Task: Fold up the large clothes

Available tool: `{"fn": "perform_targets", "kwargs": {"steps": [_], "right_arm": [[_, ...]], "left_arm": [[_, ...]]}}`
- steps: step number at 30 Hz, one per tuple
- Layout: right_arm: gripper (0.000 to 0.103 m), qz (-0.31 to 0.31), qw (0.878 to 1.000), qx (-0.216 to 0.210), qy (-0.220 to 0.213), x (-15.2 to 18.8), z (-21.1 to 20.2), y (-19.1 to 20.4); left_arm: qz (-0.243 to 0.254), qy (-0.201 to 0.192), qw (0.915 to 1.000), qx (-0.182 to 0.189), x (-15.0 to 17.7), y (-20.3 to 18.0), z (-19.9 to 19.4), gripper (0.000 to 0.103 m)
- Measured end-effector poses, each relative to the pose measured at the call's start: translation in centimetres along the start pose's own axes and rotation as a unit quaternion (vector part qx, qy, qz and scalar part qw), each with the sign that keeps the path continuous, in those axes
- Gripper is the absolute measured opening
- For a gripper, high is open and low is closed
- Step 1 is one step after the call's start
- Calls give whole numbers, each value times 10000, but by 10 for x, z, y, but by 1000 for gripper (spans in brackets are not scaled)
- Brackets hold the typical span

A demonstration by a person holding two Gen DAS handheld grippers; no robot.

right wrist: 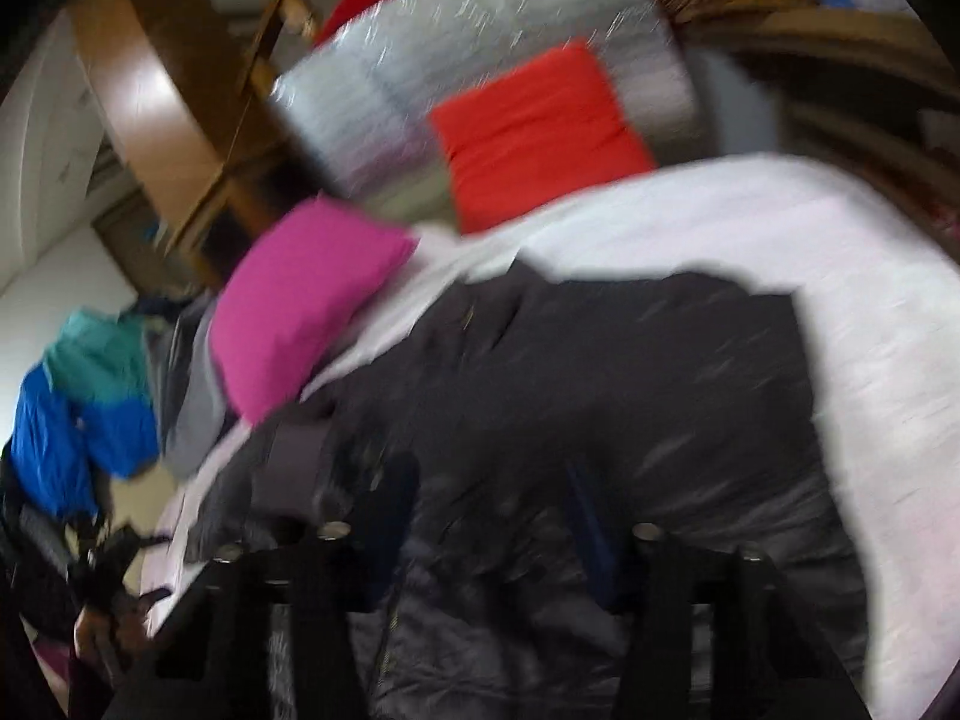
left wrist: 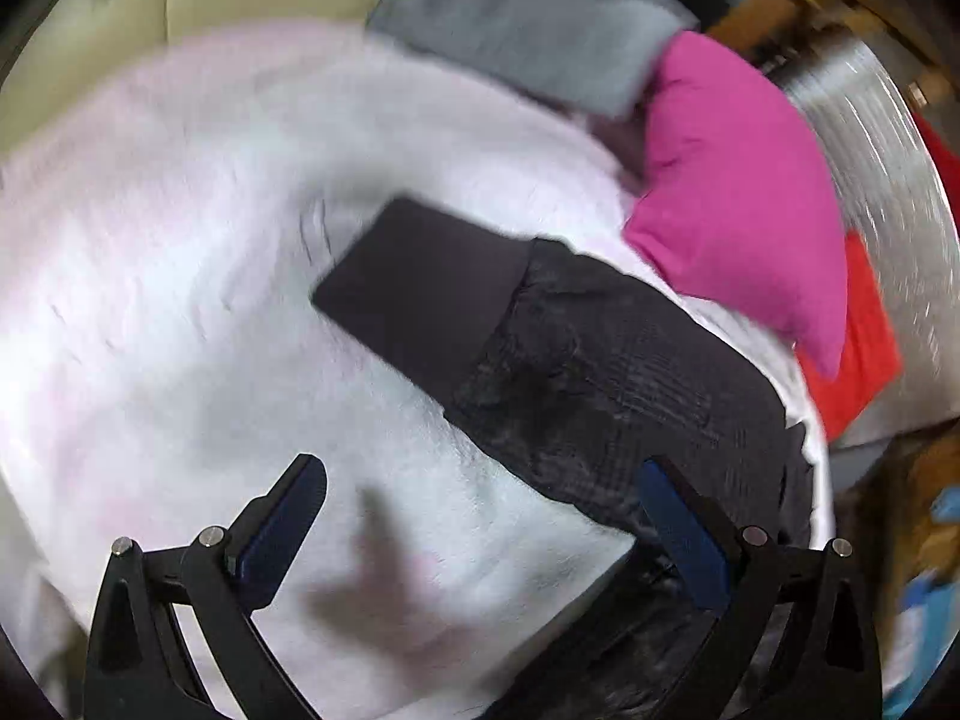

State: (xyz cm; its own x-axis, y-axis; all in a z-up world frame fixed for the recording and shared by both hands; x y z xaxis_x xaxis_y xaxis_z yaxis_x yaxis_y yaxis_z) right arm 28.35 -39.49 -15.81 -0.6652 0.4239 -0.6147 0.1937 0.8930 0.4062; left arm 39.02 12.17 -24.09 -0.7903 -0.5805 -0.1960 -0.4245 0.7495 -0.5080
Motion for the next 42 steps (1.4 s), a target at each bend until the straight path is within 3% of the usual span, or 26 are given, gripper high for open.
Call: {"fn": "perform_targets", "kwargs": {"steps": [1,5,13,17,19,23,26,28,32,35,42], "right_arm": [[50,8,9999,3,108,6,9,-1],[50,-71,9990,-10,434,20,29,2],[50,-10,9985,-70,551,22,43,4],[50,205,9980,-116,583,19,42,-4],[50,398,9976,-143,548,15,43,-12],[50,762,9954,-280,518,9,45,-26],[50,955,9938,-331,471,6,45,-32],[50,1045,9928,-355,474,5,45,-36],[50,1137,9918,-374,442,3,41,-40],[50,1134,9921,-363,405,3,38,-41],[51,1165,9928,-250,110,-5,19,-52]], "left_arm": [[-46,97,9999,64,0,1,7,103],[-159,162,9993,306,-2,-4,20,82],[-567,-155,9968,542,-29,-3,32,60],[-603,-291,9965,510,-37,-3,36,31],[-639,-346,9955,609,-40,-5,36,28],[-362,-878,9935,626,-50,-24,18,20],[29,-1461,9874,600,-52,-46,-12,19],[255,-1868,9801,629,-51,-60,-37,18],[789,-2724,9559,759,-44,-92,-94,18],[1057,-3125,9398,887,-32,-108,-130,18],[2022,-3973,8856,1301,25,-170,-206,17]]}}
Point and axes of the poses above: each gripper's, at about its wrist camera, not at the fingertips, and z roughly the way its jaws point, y to its left, x to its underside, the point moved 5 cm from there along z, roughly the way its jaws point, and after that the axes turned 3 degrees about y, right-handed, at the moved point
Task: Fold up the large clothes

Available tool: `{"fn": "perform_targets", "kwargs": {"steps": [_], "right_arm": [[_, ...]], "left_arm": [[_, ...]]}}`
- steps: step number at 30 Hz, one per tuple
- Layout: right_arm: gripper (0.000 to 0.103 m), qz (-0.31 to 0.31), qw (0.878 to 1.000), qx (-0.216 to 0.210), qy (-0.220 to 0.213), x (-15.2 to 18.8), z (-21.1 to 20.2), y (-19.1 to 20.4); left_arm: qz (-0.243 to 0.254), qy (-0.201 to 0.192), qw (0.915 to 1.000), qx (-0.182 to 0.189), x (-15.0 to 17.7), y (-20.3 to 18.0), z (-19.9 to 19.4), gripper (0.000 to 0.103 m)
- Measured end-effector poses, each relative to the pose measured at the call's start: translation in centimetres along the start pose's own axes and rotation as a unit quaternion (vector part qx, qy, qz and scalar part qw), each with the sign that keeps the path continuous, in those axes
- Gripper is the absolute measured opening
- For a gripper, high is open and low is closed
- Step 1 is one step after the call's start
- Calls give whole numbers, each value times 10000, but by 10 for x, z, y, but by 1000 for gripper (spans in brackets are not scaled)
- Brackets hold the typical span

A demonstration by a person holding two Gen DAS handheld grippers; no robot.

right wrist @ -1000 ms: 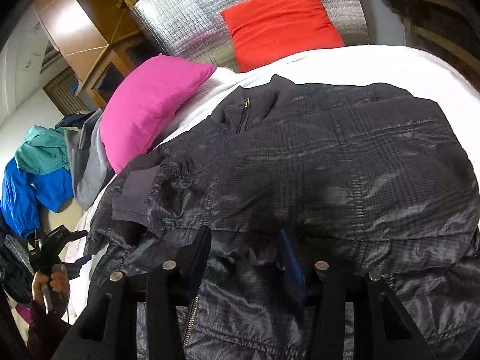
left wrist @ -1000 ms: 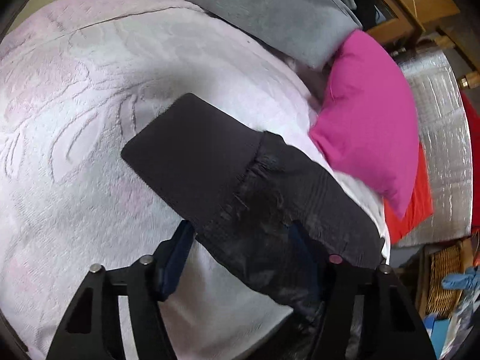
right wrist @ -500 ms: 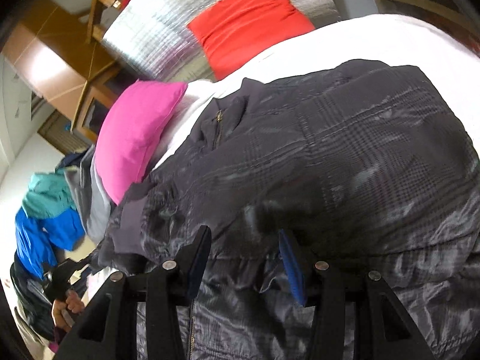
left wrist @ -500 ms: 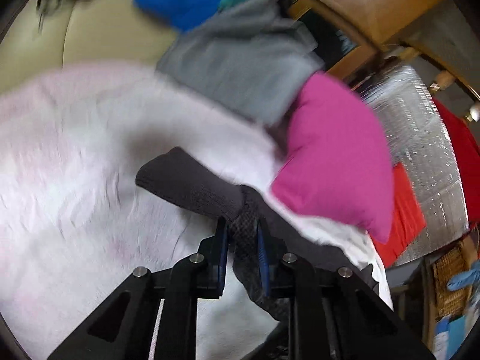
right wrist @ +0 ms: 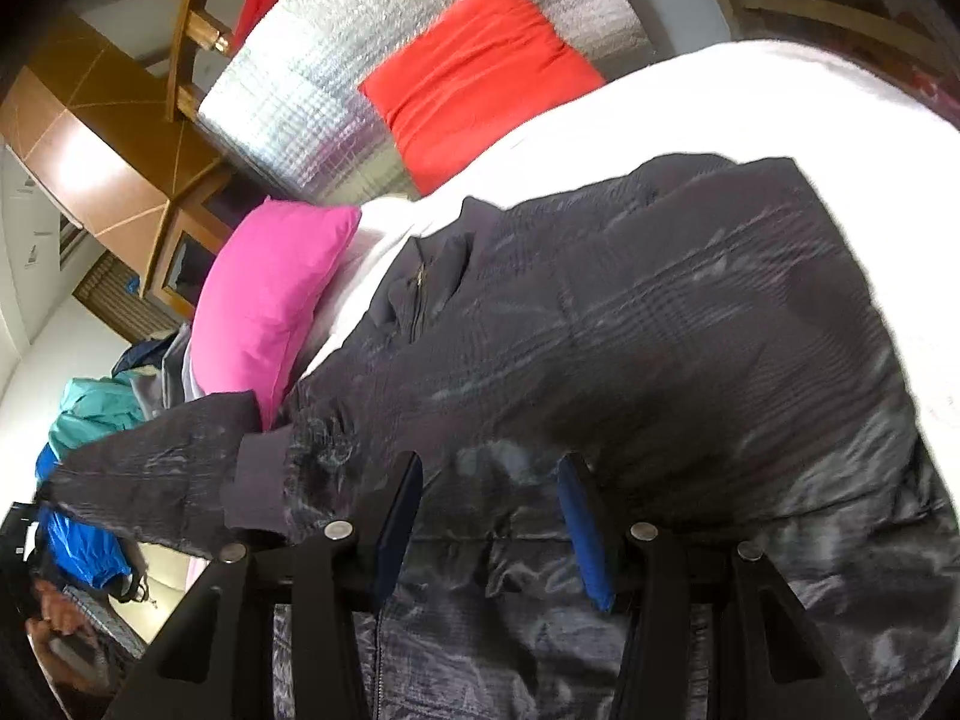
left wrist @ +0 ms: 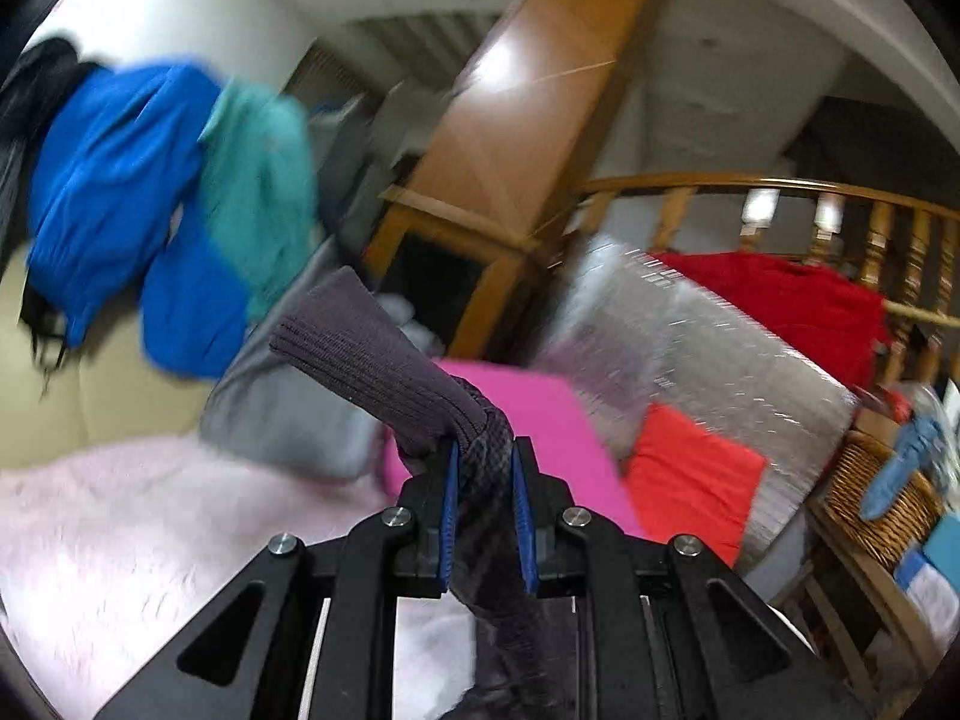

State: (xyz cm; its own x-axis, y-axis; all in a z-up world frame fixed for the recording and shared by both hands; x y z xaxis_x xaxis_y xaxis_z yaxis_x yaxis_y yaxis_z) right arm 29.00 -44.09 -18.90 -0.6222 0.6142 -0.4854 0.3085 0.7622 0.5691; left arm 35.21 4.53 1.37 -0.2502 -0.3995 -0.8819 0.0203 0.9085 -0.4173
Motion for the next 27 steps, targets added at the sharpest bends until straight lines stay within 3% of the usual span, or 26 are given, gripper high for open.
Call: {"fn": "perform_targets", "kwargs": {"steps": [4,7,10,14,17,21,22,24,25,27], "right_arm": [[51,214,9997,11,-131,-10,-12,-16],[51,355,9991,45,-230,-17,-21,-28],[51,508,9983,46,-293,-23,-28,-39],[56,750,9963,59,-411,-30,-39,-53],[58,870,9950,58,-484,-35,-45,-60],[59,936,9942,96,-525,-40,-49,-68],[61,947,9942,88,-511,-41,-50,-68],[65,976,9941,47,-475,-42,-50,-69],[67,980,9942,19,-449,-42,-49,-69],[70,953,9946,-13,-416,-42,-48,-66]], "left_arm": [[519,-286,9971,476,-3,-51,-27,17],[934,-55,9919,864,14,-91,-32,17],[1491,369,9806,1217,53,-137,-21,17],[2358,1512,9461,1624,144,-190,13,19],[2889,2494,9080,1726,224,-208,41,22],[3452,3589,8572,1317,302,-200,68,32],[3417,3805,8510,1192,308,-193,72,34],[3116,4073,8505,1173,301,-185,75,44],[2918,4143,8525,1285,293,-184,73,48],[2398,4185,8575,1791,270,-179,64,70]]}}
Point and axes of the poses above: each gripper's, at about its wrist camera, not at the fingertips, and z roughly the way its jaws point, y to its left, x to its underside, the point moved 5 cm from there along z, roughly the way its jaws point, and after that the axes turned 3 degrees about y, right-handed, at the moved point
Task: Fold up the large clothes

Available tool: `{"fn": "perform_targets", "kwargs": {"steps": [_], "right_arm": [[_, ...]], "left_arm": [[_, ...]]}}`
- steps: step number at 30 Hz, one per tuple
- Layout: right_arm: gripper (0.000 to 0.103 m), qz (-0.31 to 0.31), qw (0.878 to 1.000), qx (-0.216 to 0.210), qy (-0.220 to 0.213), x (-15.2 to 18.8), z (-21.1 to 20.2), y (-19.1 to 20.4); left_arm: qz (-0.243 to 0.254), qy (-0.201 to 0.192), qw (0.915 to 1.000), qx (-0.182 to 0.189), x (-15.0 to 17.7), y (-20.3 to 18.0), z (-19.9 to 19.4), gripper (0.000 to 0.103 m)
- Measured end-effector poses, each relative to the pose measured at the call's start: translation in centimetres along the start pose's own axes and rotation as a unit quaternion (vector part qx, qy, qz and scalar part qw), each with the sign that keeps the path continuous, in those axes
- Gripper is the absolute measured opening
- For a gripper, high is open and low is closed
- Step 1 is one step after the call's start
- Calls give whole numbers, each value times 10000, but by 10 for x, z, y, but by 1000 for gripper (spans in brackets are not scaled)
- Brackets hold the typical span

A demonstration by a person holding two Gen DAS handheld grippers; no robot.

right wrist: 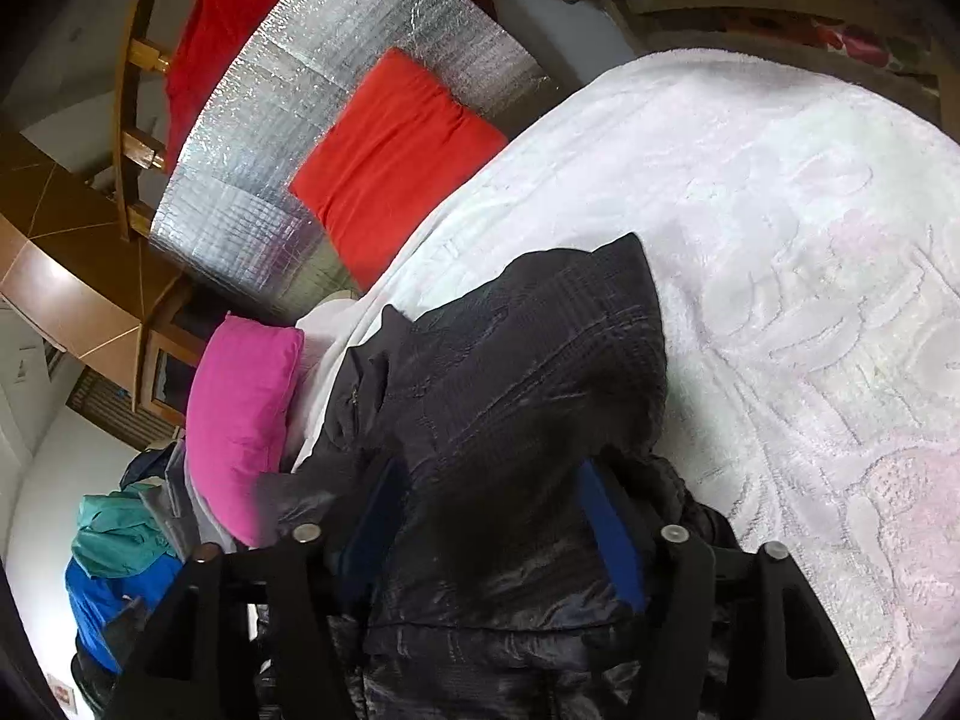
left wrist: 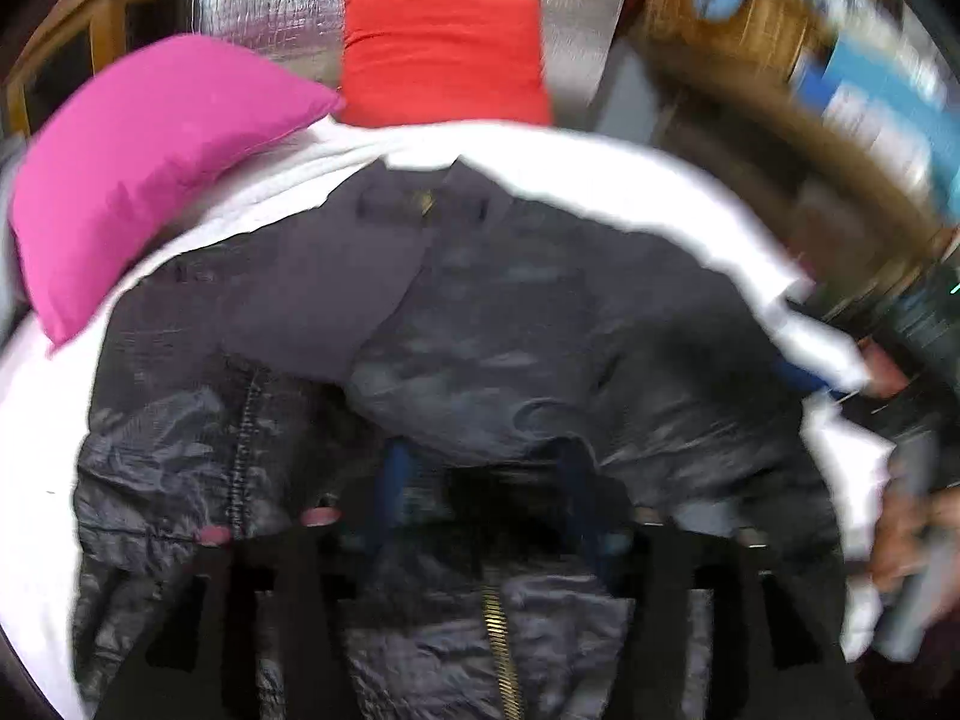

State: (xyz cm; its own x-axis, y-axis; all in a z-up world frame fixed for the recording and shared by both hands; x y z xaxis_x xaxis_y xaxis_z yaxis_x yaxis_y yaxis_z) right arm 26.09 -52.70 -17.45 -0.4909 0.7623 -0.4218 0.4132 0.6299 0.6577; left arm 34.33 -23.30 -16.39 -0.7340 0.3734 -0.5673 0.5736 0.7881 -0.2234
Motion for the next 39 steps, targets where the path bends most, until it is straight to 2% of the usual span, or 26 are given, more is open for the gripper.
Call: {"fn": "perform_targets", "kwargs": {"steps": [2,4,7,9,12,15,17,18,20,21,23,25,26,27,28,29,31,36,37,39], "right_arm": [[70,-81,10000,37,-4,1,1,4],[70,-359,9994,32,17,5,2,17],[72,-1097,9937,-87,200,19,10,51],[80,-1652,9857,-109,305,32,19,79],[83,-2644,9635,28,416,58,37,124],[86,-3277,9423,215,656,86,65,154],[86,-3647,9252,590,866,101,86,163],[86,-3859,9138,928,861,109,99,165],[86,-4076,8987,1511,576,112,110,160],[84,-3974,9019,1646,403,106,111,156],[73,-3238,9338,1494,296,85,104,136],[70,-1869,9771,867,540,58,94,101],[70,-1055,9910,477,680,49,88,77],[69,-397,9959,131,806,45,83,56],[69,78,9956,-160,923,43,79,40],[69,690,9891,-628,1135,42,73,19],[71,1116,9820,-885,1239,42,58,4],[76,694,9926,-655,746,23,13,3],[81,684,9928,-670,720,19,9,0],[81,830,9924,-593,682,12,5,-11]], "left_arm": [[-146,-257,9980,557,-6,6,-28,75],[-206,-451,9962,710,-13,15,-47,75],[-584,-767,9949,278,-18,59,-75,80],[-1029,-766,9916,-192,-13,96,-79,81],[-1785,-408,9808,-669,4,146,-70,81],[-2186,82,9700,-1064,23,175,-54,80],[-2236,188,9669,-1215,30,183,-48,80],[-2218,293,9667,-1245,33,183,-42,80],[-2139,462,9685,-1190,38,179,-33,80],[-2115,543,9690,-1158,40,177,-28,80],[-2047,635,9692,-1211,43,172,-19,80],[-1883,631,9705,-1367,42,167,-15,81],[-1801,620,9711,-1441,41,165,-15,81],[-1706,604,9719,-1506,41,161,-15,81],[-1643,594,9724,-1548,39,157,-15,81],[-1586,589,9724,-1609,38,154,-14,81],[-1461,615,9713,-1772,37,148,-12,81],[-1458,640,9695,-1864,37,141,-10,81],[-1466,641,9692,-1875,37,141,-10,81],[-1487,661,9691,-1855,38,143,-9,81]]}}
Point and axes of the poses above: each gripper's, at about its wrist camera, not at the fingertips, and z roughly the way its jaws point, y to its left, x to its underside, the point moved 5 cm from there along z, roughly the way its jaws point, and after that the axes turned 3 degrees about y, right-handed, at the moved point
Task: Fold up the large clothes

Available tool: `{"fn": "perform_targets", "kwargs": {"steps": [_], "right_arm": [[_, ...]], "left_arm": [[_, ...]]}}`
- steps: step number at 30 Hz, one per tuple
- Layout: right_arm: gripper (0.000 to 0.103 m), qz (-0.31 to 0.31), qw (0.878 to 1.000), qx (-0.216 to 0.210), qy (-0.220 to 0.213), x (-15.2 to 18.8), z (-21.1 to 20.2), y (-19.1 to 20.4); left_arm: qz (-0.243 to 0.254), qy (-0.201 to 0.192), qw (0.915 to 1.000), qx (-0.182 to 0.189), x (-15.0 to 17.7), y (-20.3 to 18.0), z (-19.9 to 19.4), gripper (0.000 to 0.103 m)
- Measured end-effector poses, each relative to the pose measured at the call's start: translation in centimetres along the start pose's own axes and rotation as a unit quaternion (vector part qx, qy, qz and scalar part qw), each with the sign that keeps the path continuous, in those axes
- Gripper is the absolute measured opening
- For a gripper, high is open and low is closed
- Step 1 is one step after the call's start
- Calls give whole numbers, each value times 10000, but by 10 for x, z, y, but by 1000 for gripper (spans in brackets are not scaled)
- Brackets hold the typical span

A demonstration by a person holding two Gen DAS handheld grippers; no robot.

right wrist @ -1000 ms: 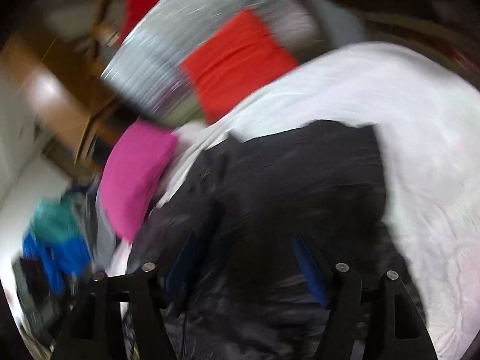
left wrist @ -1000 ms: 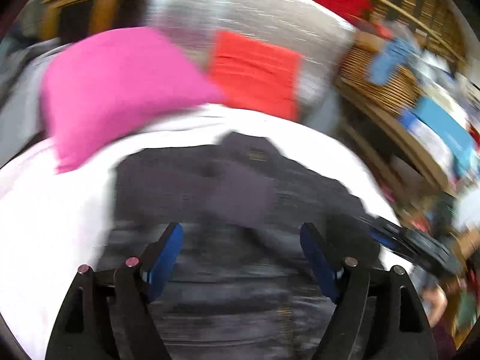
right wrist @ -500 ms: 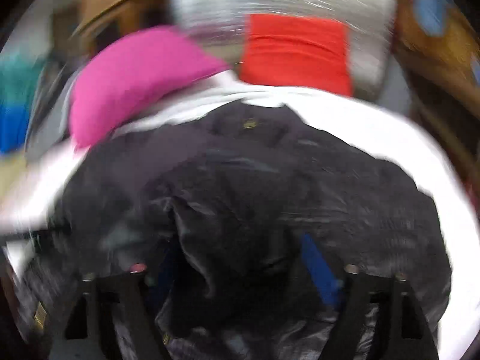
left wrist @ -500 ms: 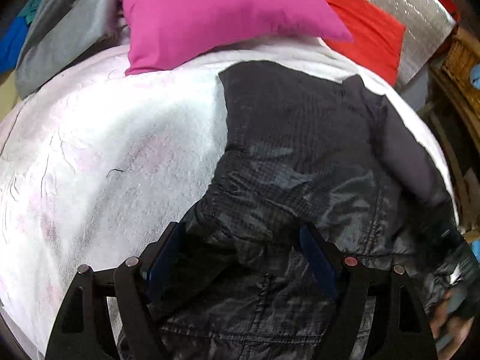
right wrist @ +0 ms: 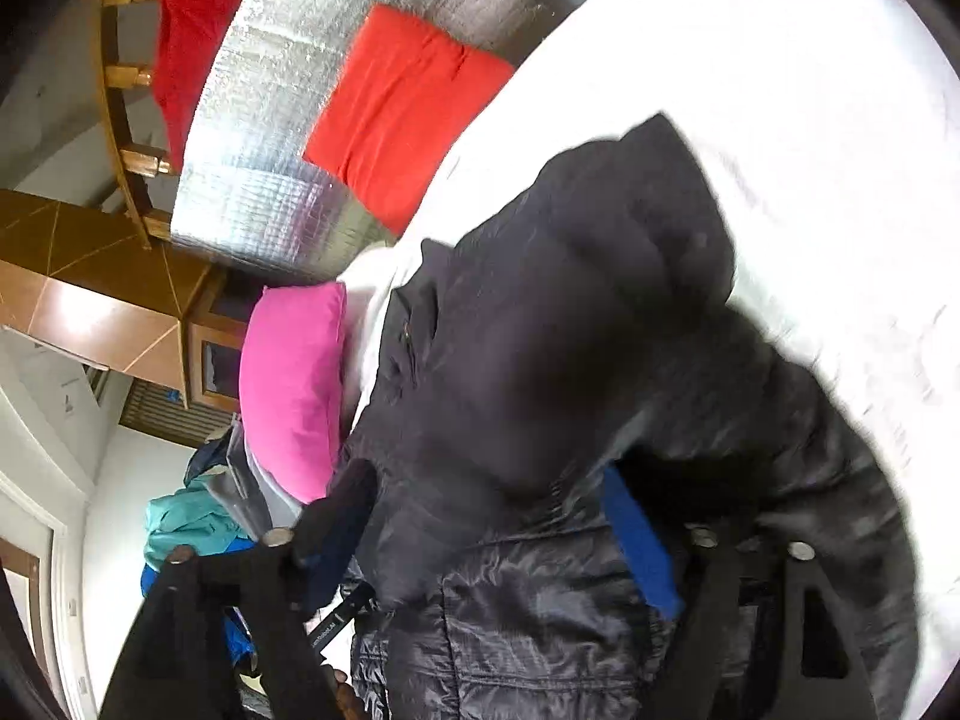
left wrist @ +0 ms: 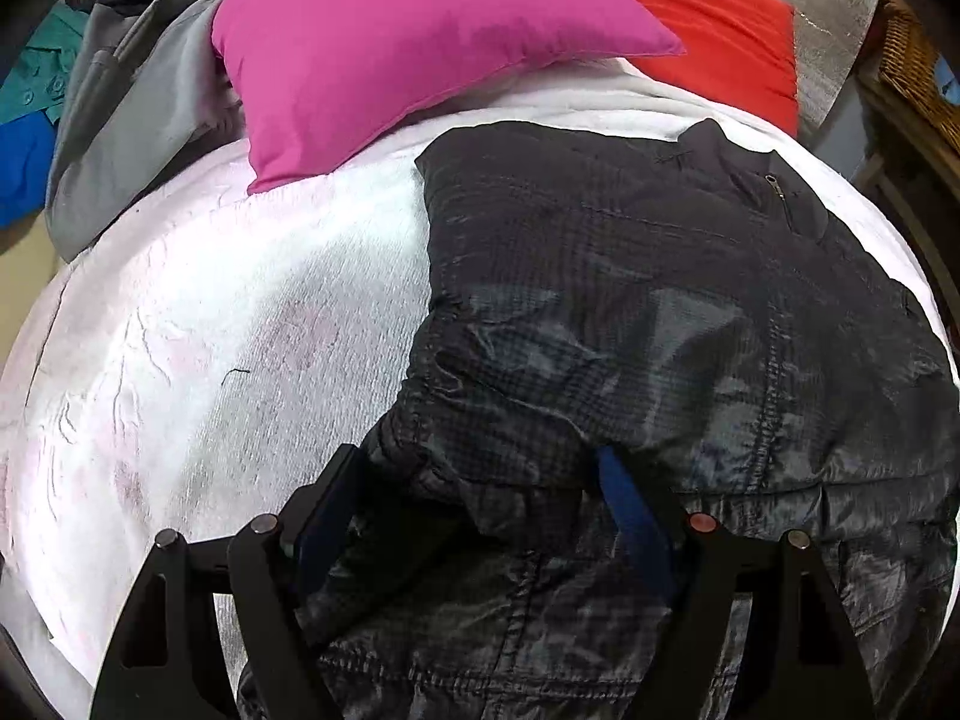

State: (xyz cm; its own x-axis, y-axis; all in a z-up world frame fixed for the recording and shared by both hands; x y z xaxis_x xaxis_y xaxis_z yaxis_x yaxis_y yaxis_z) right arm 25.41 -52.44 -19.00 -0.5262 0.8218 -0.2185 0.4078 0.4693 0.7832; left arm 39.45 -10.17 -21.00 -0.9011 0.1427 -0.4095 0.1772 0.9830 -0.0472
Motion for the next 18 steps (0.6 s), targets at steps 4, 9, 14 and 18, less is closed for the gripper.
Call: {"fn": "perform_targets", "kwargs": {"steps": [4,9,14,18], "right_arm": [[81,524,9981,-160,-265,-14,-24,-25],[80,336,9992,-49,-232,-20,-15,-27],[19,217,9989,381,-162,-20,9,-32],[15,-120,9965,496,-668,-20,-8,-17]], "left_arm": [[-88,-12,9999,82,-7,4,-1,81],[-171,-395,9988,218,-17,8,-17,81],[-169,-250,9990,329,-16,4,-4,81],[6,-306,9994,179,-14,-4,-6,81]]}}
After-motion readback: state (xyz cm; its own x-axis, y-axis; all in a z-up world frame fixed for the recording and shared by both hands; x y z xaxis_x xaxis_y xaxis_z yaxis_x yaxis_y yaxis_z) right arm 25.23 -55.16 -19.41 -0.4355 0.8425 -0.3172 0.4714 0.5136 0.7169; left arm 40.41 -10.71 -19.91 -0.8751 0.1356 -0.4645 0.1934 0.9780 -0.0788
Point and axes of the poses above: each gripper's, at about its wrist camera, not at the fingertips, and z roughly the way its jaws point, y to its left, x to its underside, the point moved 5 cm from there along z, roughly the way its jaws point, and after that the axes turned 3 degrees about y, right-handed, at the moved point
